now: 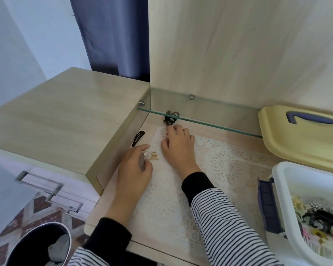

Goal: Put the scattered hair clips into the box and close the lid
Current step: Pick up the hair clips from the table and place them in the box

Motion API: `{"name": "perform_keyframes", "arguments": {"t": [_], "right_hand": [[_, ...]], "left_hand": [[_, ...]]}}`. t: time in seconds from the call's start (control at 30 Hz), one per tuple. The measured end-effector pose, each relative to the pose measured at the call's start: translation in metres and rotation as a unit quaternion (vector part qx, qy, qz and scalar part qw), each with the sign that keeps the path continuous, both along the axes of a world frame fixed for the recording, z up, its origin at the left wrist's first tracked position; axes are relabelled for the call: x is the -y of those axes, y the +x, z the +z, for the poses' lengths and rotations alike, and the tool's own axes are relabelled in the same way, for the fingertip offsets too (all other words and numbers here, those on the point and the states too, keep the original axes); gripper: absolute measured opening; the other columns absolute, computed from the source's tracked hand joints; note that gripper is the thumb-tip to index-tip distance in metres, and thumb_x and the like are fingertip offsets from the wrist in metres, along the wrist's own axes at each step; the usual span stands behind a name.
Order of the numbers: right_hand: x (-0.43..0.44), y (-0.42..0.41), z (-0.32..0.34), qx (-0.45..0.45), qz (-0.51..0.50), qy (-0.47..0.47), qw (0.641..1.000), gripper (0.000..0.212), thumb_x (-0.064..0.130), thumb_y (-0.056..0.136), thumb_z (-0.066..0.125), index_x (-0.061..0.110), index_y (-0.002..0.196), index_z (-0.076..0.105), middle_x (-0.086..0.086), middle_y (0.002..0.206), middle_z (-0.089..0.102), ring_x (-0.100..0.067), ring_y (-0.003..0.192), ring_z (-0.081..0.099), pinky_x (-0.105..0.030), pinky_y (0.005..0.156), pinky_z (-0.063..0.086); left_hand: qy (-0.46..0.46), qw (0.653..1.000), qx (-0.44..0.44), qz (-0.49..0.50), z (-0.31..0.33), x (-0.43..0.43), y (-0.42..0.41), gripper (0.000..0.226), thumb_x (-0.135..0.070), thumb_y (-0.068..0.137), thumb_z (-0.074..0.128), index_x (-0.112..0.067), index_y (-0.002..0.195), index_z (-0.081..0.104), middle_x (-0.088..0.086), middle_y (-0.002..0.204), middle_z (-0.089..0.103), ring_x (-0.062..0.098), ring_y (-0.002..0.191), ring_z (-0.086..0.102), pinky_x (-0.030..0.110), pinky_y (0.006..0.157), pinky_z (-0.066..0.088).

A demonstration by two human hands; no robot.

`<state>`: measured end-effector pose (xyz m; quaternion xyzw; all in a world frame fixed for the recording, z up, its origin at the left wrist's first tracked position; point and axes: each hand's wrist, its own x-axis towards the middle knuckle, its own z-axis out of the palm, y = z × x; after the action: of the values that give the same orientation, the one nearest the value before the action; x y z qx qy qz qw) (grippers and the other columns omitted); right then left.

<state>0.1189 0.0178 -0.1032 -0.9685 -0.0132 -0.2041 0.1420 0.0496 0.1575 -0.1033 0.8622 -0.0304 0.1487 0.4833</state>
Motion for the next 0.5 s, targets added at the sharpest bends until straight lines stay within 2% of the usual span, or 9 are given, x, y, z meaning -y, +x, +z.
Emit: {"name": "perform_keyframes", "arguments": {"t": [0.13, 0.23, 0.5], "right_hand": [[-0.0005, -0.0013, -0.0002, 0.030, 0.015, 0.014, 0.999, 0.023, 0.018, 0.086, 0.049, 0.010, 0.106, 0.058, -0.007, 0.099, 0.058, -0.026, 0.088, 0.050, -0.037, 0.073, 0.037], [-0.0009, -0.0017, -0.0014, 0.045, 0.026, 0.023, 0.998, 0.018, 0.014, 0.085, 0.052, 0.009, 0.101, 0.059, -0.007, 0.095, 0.059, -0.026, 0.085, 0.051, -0.037, 0.071, 0.040], [0.0060, -0.0081, 0.0020, 0.010, 0.051, 0.056, 0.997, 0.026, 0.014, 0.088, 0.052, 0.008, 0.112, 0.061, -0.009, 0.104, 0.057, -0.026, 0.095, 0.051, -0.039, 0.079, 0.044]], "left_hand": [[0.036, 0.999, 0.027, 0.002, -0.0013, 0.0005, 0.0018, 0.031, -0.001, 0.083, 0.059, -0.018, 0.109, 0.066, -0.008, 0.110, 0.063, 0.011, 0.106, 0.057, 0.027, 0.095, 0.045], [0.051, 0.998, 0.042, 0.001, -0.0020, 0.0005, 0.0022, 0.025, -0.003, 0.084, 0.062, -0.016, 0.104, 0.068, -0.007, 0.106, 0.065, 0.013, 0.101, 0.059, 0.029, 0.092, 0.047], [0.064, 0.997, 0.043, 0.006, -0.0010, 0.0010, 0.0036, 0.016, -0.008, 0.086, 0.066, -0.017, 0.100, 0.067, -0.010, 0.098, 0.064, 0.012, 0.093, 0.059, 0.026, 0.083, 0.047]]}}
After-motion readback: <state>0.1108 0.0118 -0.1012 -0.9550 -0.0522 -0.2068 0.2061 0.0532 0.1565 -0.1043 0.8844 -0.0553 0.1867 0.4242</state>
